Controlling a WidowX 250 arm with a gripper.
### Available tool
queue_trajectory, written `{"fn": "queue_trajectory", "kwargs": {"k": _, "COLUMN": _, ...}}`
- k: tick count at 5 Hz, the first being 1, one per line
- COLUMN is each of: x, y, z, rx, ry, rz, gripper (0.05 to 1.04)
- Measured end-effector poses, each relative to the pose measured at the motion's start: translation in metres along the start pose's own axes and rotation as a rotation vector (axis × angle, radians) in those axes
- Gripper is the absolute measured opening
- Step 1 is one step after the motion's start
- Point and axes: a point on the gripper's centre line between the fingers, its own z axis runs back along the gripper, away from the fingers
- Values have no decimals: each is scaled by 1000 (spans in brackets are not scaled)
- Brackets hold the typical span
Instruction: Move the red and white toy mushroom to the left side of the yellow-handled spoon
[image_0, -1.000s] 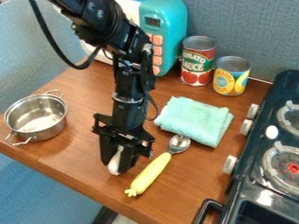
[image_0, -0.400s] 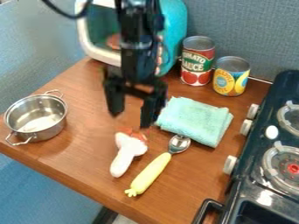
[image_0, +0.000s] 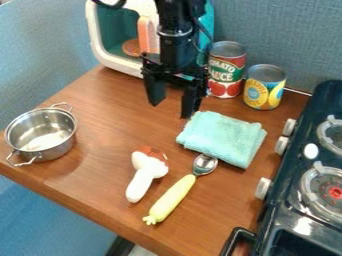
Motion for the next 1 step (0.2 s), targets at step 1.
{"fn": "queue_trajectory", "kwargs": {"k": 1, "x": 8, "y": 0, "z": -15, "rx": -2, "ry": 31, "rz": 5, "gripper": 1001}}
